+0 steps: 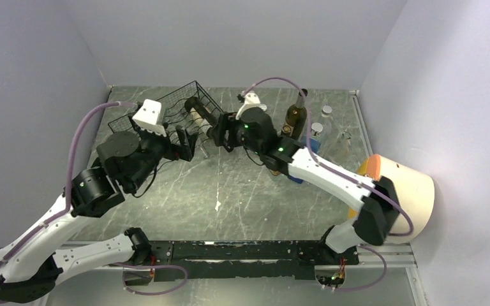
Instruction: Put the wine bottle on the wine rack
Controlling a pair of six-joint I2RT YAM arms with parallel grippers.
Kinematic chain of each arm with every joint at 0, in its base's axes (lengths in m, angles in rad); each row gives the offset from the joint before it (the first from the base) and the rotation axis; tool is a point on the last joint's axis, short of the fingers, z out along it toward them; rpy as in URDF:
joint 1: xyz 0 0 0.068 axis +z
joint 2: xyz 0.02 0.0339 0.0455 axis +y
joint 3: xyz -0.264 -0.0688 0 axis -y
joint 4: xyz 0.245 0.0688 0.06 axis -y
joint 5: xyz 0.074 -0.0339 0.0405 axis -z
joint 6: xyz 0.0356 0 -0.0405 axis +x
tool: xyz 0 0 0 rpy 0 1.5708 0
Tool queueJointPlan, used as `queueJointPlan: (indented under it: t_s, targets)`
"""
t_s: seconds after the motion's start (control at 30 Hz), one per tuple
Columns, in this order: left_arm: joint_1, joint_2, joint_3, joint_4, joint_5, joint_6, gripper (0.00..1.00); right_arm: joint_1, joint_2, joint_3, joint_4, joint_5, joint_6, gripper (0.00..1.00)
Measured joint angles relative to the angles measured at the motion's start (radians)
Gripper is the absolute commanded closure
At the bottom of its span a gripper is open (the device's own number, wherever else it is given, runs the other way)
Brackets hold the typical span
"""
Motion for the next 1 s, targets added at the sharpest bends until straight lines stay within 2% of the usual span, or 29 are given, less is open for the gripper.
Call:
queueJointPlan:
  t_s: [0.2,0.47,0.6,0.77,1.0]
  targets:
    - [0.000,-0.051,-0.028,0.045,0.026,0.010,0.05,0.000,-0.219,-0.039,-0.124,0.103,-0.047,0.29]
    - [0.000,-0.047,-0.097,0.104,0.065,0.011,0.05,-0.001,-0.406,-0.030,-0.322,0.422,-0.097,0.29]
    - [0.000,-0.029,-0.116,0.119,0.084,0.011,0.05,-0.006,-0.399,-0.010,-0.397,0.550,-0.092,0.29]
    - [0.000,-0.008,-0.117,0.130,0.086,0.011,0.05,-0.019,-0.315,-0.002,-0.479,0.638,-0.071,0.29]
    - [0.000,0.000,-0.122,0.134,0.085,0.010,0.05,-0.052,-0.279,-0.005,-0.521,0.644,-0.055,0.34]
